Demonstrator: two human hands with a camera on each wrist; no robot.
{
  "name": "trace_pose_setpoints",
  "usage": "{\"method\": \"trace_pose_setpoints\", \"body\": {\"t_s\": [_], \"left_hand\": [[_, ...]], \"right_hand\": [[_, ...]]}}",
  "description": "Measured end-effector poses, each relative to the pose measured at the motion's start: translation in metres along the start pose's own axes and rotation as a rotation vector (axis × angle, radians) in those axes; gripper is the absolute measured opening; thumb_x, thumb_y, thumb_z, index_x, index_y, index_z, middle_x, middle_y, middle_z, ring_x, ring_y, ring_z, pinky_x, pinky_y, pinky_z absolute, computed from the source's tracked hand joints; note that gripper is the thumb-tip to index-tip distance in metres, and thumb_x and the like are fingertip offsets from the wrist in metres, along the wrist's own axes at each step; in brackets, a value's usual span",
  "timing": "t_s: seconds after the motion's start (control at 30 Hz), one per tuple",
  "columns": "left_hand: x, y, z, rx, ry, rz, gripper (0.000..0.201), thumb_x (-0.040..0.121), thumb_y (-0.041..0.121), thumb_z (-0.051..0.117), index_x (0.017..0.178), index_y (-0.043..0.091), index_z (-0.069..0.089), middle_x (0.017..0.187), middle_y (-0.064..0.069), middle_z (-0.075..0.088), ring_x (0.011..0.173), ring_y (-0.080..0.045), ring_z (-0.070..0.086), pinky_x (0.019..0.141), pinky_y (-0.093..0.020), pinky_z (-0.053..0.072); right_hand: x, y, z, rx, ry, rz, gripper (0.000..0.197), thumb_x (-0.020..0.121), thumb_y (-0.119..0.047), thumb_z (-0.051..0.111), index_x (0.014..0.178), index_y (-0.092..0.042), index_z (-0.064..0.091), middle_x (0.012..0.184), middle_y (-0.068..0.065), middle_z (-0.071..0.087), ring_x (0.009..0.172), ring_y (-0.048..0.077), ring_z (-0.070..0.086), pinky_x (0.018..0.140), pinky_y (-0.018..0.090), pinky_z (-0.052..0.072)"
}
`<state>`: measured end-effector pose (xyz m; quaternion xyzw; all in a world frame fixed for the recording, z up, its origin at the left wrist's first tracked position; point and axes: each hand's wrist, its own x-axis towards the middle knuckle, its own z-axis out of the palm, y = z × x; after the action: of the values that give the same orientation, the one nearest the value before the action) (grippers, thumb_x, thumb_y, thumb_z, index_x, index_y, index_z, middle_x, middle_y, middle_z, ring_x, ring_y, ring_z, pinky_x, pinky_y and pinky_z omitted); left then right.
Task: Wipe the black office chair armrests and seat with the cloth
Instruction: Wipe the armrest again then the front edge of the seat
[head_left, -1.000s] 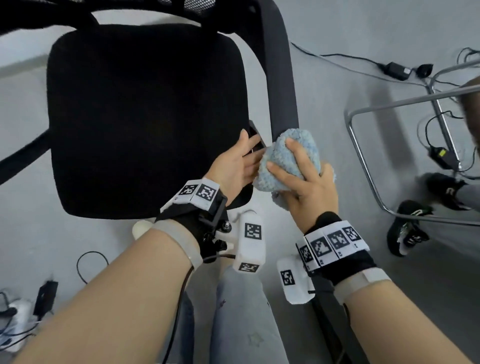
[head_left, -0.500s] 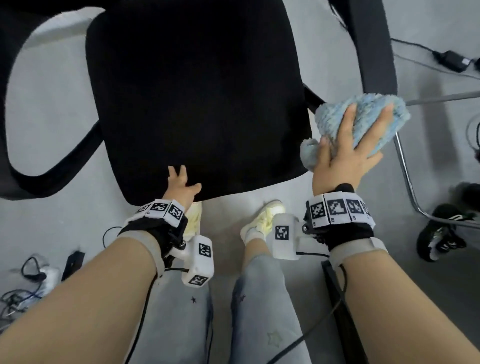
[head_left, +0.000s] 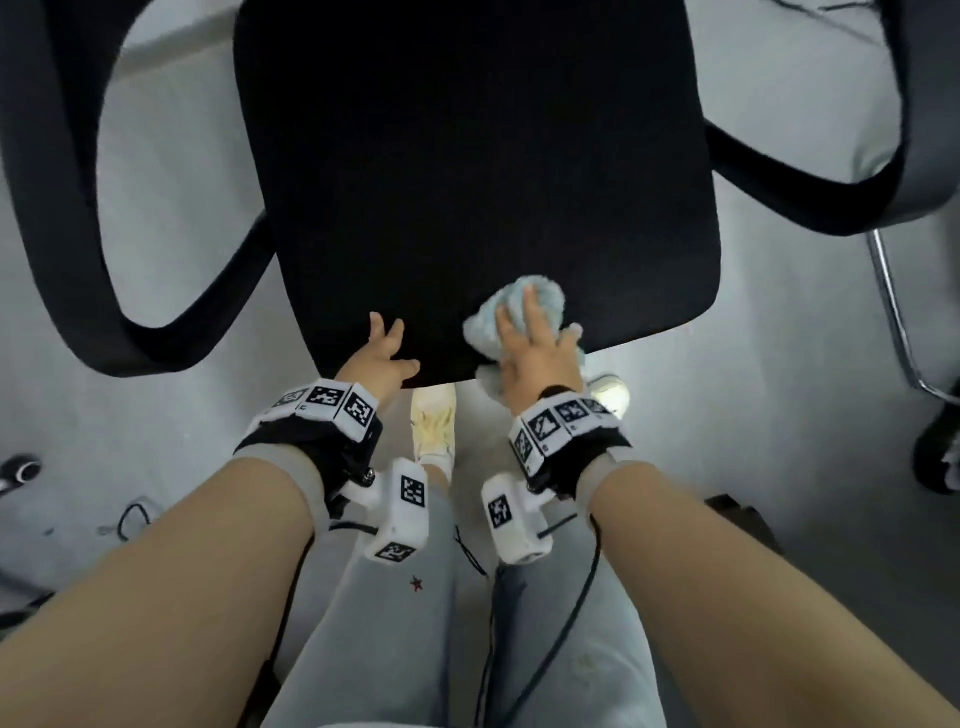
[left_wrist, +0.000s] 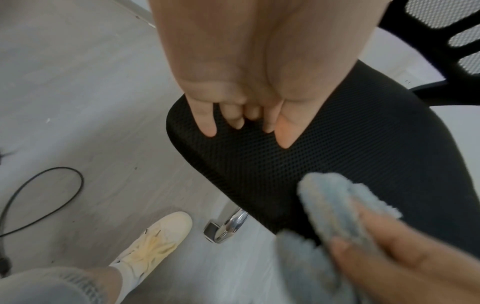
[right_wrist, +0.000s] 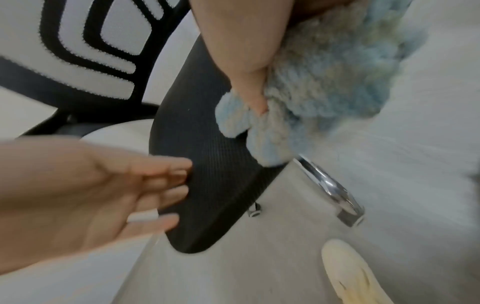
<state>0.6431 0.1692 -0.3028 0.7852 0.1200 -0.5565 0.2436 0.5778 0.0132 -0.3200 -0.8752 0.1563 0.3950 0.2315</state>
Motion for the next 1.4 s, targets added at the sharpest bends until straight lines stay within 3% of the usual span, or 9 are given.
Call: {"method": "trace_pose_setpoints", "body": {"t_s": [0.1, 0.23, 0.4, 0.47, 0.53, 0.63, 0.87, 1.23, 1.4], "left_hand": [[-0.011, 0.01, -0.007, -0.001, -0.049, 0.006, 0.064, 0.094, 0.01, 0.046, 0.147, 0.014, 0.012, 0.158, -0.006, 0.004, 0.145, -0.021, 0.01, 0.115, -0.028, 0.011], [-0.05, 0.039, -0.004, -0.207, -0.129, 0.105, 0.058, 0.093, 0.015, 0.05, 0.145, 0.015, 0.025, 0.152, -0.002, 0.028, 0.138, -0.017, 0.029, 0.106, -0.027, 0.025], [-0.12, 0.094, 0.022, -0.324, -0.421, 0.207, 0.053, 0.088, 0.047, 0.045, 0.134, 0.02, 0.044, 0.133, 0.0, 0.054, 0.115, -0.017, 0.054, 0.104, -0.038, 0.04], [-0.148, 0.118, 0.045, -0.29, -0.586, 0.261, 0.056, 0.082, 0.054, 0.047, 0.122, 0.016, 0.055, 0.117, -0.005, 0.061, 0.103, -0.02, 0.058, 0.092, -0.038, 0.046], [-0.174, 0.141, 0.074, -0.239, -0.651, 0.307, 0.056, 0.078, 0.052, 0.06, 0.117, 0.013, 0.056, 0.114, -0.006, 0.06, 0.104, -0.022, 0.054, 0.087, -0.04, 0.046], [-0.212, 0.161, 0.126, -0.111, -0.606, 0.428, 0.019, 0.081, 0.027, 0.065, 0.091, 0.013, 0.056, 0.085, 0.005, 0.064, 0.086, -0.013, 0.059, 0.082, -0.035, 0.045], [-0.318, 0.17, 0.267, 0.17, -0.793, 0.724, 0.019, 0.069, 0.019, 0.067, 0.086, 0.02, 0.058, 0.075, 0.012, 0.072, 0.076, -0.001, 0.066, 0.073, -0.022, 0.052], [-0.44, 0.08, 0.455, 0.826, -1.25, 1.0, 0.022, 0.085, 0.012, 0.06, 0.104, 0.022, 0.055, 0.099, 0.013, 0.062, 0.086, 0.007, 0.061, 0.079, -0.014, 0.048], [-0.451, 0.017, 0.499, 1.152, -1.393, 0.943, 0.023, 0.085, 0.014, 0.061, 0.106, 0.02, 0.052, 0.097, 0.009, 0.061, 0.087, 0.0, 0.059, 0.076, -0.01, 0.048]], "right_hand": [[-0.031, 0.001, 0.015, 0.402, -0.111, -0.092, 0.053, 0.094, -0.01, 0.047, 0.142, -0.023, 0.03, 0.156, -0.003, 0.011, 0.138, 0.027, 0.017, 0.113, 0.032, 0.013], [-0.092, 0.004, -0.007, 1.471, 0.028, 0.059, 0.03, 0.082, -0.003, 0.054, 0.111, -0.009, 0.057, 0.106, 0.004, 0.062, 0.097, 0.015, 0.057, 0.088, 0.023, 0.044], [-0.181, 0.026, -0.06, 2.211, 0.286, 0.189, 0.027, 0.085, -0.01, 0.042, 0.075, -0.001, 0.065, 0.054, 0.007, 0.068, 0.05, 0.009, 0.065, 0.048, 0.015, 0.051], [-0.217, 0.038, -0.064, 2.442, 0.231, 0.051, 0.045, 0.079, -0.02, 0.043, 0.077, 0.018, 0.066, 0.075, 0.032, 0.067, 0.079, 0.019, 0.071, 0.076, 0.018, 0.053], [-0.251, 0.047, -0.063, 2.403, 0.368, 0.024, 0.068, 0.087, -0.041, 0.05, 0.133, 0.007, 0.037, 0.132, 0.038, 0.041, 0.127, 0.04, 0.042, 0.112, 0.049, 0.026], [-0.295, 0.063, -0.048, 2.645, 0.386, -0.196, 0.097, 0.071, -0.067, 0.059, 0.143, -0.011, 0.028, 0.149, 0.019, 0.029, 0.137, 0.037, 0.024, 0.113, 0.059, 0.01], [-0.424, 0.117, 0.011, 2.623, 1.092, -0.33, 0.056, 0.076, -0.02, 0.07, 0.129, -0.01, 0.051, 0.128, 0.017, 0.056, 0.117, 0.034, 0.054, 0.093, 0.045, 0.049], [-0.569, 0.117, 0.133, 2.494, 2.137, 0.3, 0.043, 0.087, -0.008, 0.049, 0.129, -0.003, 0.045, 0.117, 0.013, 0.064, 0.1, 0.025, 0.065, 0.076, 0.034, 0.057], [-0.583, 0.085, 0.182, 2.39, 2.45, 0.922, 0.039, 0.087, 0.001, 0.053, 0.125, -0.001, 0.047, 0.116, 0.015, 0.063, 0.097, 0.023, 0.066, 0.07, 0.028, 0.057]]}}
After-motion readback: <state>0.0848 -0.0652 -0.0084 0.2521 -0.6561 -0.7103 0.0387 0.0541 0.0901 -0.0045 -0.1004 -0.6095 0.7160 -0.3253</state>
